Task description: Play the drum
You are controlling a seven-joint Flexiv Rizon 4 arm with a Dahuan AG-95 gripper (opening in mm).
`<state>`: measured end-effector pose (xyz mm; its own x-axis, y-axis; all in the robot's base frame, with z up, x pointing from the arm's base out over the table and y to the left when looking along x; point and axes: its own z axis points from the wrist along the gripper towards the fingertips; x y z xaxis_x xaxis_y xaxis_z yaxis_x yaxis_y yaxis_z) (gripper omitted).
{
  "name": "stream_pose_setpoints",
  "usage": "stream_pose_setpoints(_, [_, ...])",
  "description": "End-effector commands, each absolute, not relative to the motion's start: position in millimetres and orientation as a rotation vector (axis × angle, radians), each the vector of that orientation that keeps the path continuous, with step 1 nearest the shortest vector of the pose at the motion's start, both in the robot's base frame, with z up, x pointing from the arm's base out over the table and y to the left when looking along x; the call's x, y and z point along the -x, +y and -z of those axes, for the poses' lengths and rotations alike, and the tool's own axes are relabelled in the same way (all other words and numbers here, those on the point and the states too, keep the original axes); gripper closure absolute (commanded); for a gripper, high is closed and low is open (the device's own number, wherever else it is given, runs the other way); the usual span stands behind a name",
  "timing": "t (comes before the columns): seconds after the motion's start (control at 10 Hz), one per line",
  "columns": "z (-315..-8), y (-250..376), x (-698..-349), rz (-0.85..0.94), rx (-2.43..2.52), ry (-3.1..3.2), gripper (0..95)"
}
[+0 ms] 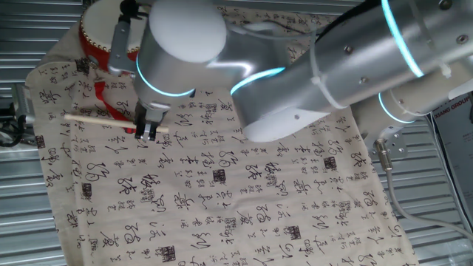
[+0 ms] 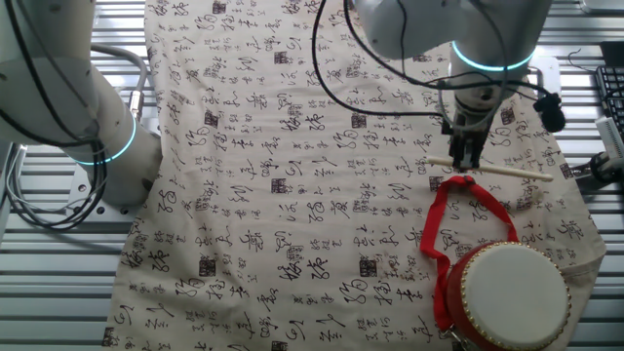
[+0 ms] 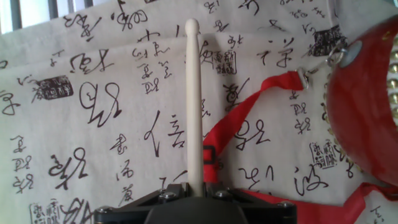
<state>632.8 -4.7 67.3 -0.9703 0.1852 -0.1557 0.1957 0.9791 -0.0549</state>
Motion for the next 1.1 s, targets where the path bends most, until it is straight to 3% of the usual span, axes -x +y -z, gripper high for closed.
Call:
stream_pose_setpoints(0.1, [-75,-1,-632,0.1,-0.287,2.977,95.0])
stream_pose_setpoints(0.3, [-78,2,-631,0.1,-0.292,2.982,95.0])
stream_pose_setpoints(1.1, [-68,23,-553,0.104,-0.084,3.021,95.0])
